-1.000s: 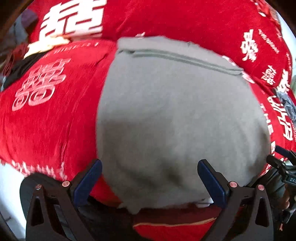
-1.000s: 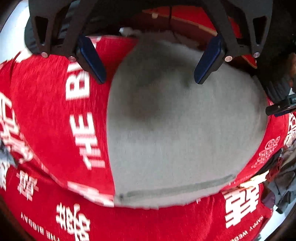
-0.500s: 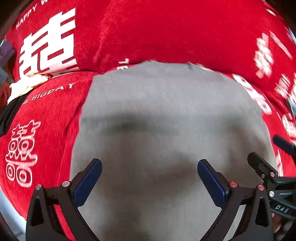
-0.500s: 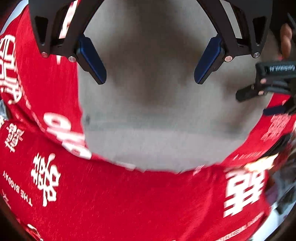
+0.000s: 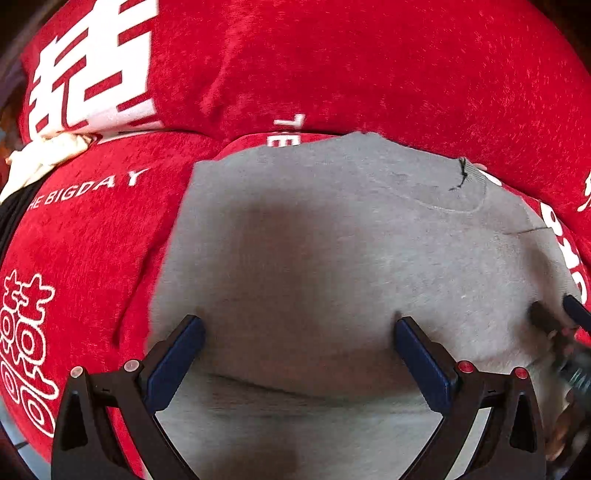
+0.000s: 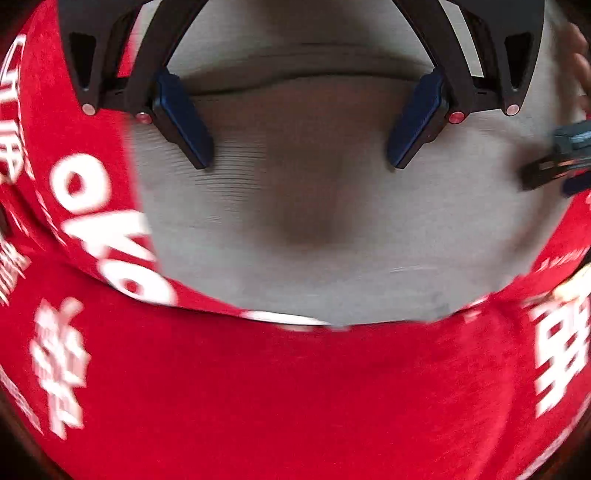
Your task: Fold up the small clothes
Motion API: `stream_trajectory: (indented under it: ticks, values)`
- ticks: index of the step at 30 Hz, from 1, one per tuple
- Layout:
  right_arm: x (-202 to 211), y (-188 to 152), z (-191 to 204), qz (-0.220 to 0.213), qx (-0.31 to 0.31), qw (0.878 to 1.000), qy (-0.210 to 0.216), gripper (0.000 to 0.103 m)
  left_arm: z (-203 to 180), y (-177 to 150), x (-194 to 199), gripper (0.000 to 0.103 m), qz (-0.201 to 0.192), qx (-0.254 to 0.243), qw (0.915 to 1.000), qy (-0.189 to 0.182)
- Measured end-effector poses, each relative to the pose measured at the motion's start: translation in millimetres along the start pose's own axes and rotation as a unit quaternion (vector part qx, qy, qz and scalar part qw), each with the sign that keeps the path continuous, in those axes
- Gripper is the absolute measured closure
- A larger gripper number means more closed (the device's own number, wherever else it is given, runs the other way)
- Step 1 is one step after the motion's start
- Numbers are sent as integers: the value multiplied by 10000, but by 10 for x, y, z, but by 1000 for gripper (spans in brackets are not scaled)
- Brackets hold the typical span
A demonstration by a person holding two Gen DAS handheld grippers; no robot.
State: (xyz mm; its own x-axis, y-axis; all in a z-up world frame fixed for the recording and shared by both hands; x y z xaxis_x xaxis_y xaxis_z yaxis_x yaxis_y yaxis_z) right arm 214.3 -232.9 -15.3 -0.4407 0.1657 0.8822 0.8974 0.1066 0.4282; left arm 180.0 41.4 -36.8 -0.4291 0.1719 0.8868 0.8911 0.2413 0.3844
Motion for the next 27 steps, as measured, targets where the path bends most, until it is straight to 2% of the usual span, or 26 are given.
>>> stream_trajectory:
  ticks: [3,6,9,12,14,15,16,19,22,25,27]
  values:
    - [275,-109,-212,-256,-10,9991,-339,6,170,-140,246,0,-130,299,9995,-57]
    - [513,-443,-405,-266,-60,9995,142,6,265,-490,466,0,-239,381,9987,-248]
    - [589,-824,-443,-176,-22,9994,312,6,256,-816,492,0,-158,391,9982,-418]
    - [639,-1021,-418,-277,146,9990,334,6,193,-1053,524,0,-344,-12,9994,-83]
    - [653,-1160,-361,-171,276,9987,381,6,186,-1168,569,0,-515,-175,9985,-55]
    - [656,-1239,-351,-130,359,9985,380,6,220,-1216,590,0,-498,-169,9986,-69]
    - [712,-1307,-382,-296,405,9982,335,5,252,-1258,615,0,-458,-129,9988,-112]
    - [860,-1534,-583,-164,238,9991,320,5,440,-1414,732,0,-114,214,9990,-375]
    - [1023,-1860,-767,-3,209,9995,233,5,618,-1673,928,0,-115,458,9981,-408]
    - [1160,-2261,-839,134,192,9991,344,5,664,-2048,921,0,191,765,9946,-677]
    - [1228,-2500,-783,265,340,9985,332,5,574,-2219,946,0,-24,486,9979,-434]
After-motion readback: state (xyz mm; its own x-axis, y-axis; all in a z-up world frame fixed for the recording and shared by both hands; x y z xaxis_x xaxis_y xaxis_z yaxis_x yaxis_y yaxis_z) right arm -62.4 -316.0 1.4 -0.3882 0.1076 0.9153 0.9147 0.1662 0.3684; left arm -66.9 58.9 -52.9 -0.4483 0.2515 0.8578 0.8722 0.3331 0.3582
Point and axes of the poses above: each gripper's, at about its wrist camera, not at the fingertips, and x roughly against the way its jaws point, z to its left, y to its top, the point moved 4 cm from there along -x, roughly the way its jaws point, and after that the axes turned 12 degrees about -y, right-handed, at the moved point
